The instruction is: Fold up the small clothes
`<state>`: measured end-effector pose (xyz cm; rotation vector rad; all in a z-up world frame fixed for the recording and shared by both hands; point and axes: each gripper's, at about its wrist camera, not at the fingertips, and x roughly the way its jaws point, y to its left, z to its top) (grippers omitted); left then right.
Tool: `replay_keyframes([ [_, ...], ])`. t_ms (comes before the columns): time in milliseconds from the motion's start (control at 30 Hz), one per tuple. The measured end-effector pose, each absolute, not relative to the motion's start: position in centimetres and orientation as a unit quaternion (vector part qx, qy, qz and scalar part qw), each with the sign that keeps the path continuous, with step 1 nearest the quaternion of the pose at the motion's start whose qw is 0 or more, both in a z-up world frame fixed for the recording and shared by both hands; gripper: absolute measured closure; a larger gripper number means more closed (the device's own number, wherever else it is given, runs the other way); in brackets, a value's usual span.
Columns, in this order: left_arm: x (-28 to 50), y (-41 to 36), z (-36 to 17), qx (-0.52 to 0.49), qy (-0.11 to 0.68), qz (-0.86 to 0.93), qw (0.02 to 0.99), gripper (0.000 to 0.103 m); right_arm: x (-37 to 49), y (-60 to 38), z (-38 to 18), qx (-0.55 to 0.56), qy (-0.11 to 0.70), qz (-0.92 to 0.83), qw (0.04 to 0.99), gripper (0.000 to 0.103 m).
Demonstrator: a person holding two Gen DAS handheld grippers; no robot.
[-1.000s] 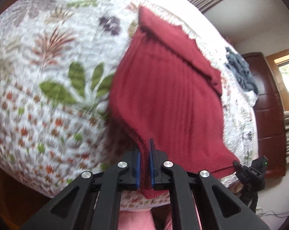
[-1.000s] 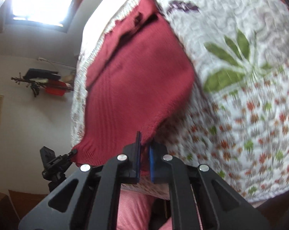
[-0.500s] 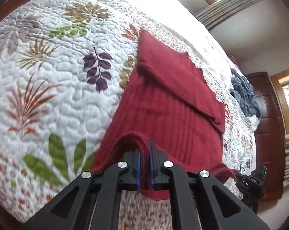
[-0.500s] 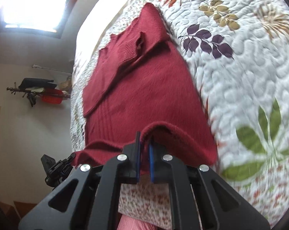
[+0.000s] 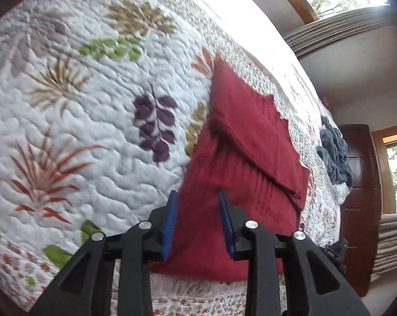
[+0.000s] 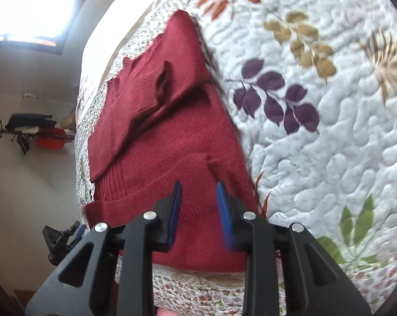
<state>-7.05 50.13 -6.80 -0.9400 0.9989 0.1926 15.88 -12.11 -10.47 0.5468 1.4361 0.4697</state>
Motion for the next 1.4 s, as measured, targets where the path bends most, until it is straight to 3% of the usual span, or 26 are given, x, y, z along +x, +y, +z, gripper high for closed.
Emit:
replay_keyframes([
  [100,-6.2,49.7,-5.9,-0.377,0.471,0.097,0.792,0.07,15.6,-11.4,-9.1,0.21,0.632,0.232,0.709,0.07],
  [167,-5.2,48.8,-5.7,-0.345,0.482,0.088,0.801,0.065,15.5,-10.5,-8.4,0.18,0.628,0.244,0.717,0.056],
  [333,-1.2,45.3,-6.3,-0.224,0.528,0.046,0.818,0.061,15.0,-7.8,-8.0,0.078,0.621,0.271,0.731,0.051],
  [600,1.0,41.8,-9.0,-0.119,0.578,0.034,0.807,0.06,14.8,-5.4,-10.1,-0.033,0.614,0.278,0.738,0.046],
  [700,1.2,41.5,-9.7,-0.101,0.583,0.036,0.805,0.061,15.0,-4.6,-11.2,-0.068,0.609,0.276,0.74,0.044],
  [767,1.1,41.6,-10.2,-0.101,0.583,0.037,0.806,0.072,15.1,-4.5,-12.0,-0.079,0.611,0.27,0.739,0.044],
  [867,1.2,41.4,-10.6,-0.099,0.579,0.037,0.809,0.081,15.4,-4.5,-12.6,-0.086,0.609,0.265,0.742,0.037],
  [967,0.8,41.6,-10.4,-0.1,0.571,0.04,0.814,0.087,15.6,-4.9,-13.1,-0.079,0.612,0.264,0.742,0.037],
  [1167,0.4,41.5,-9.7,-0.104,0.559,0.022,0.823,0.087,16.1,-5.4,-13.5,-0.073,0.62,0.274,0.732,0.037],
  [1233,0.6,41.7,-10.2,-0.109,0.563,0.02,0.819,0.085,16.2,-5.2,-13.7,-0.065,0.622,0.279,0.729,0.044],
  [1333,1.0,41.8,-11.2,-0.113,0.57,0.028,0.813,0.082,16.1,-4.9,-14.0,-0.063,0.623,0.281,0.727,0.066],
  [1400,0.9,41.8,-11.3,-0.12,0.567,0.031,0.814,0.082,15.9,-4.8,-13.8,-0.058,0.62,0.289,0.727,0.088],
])
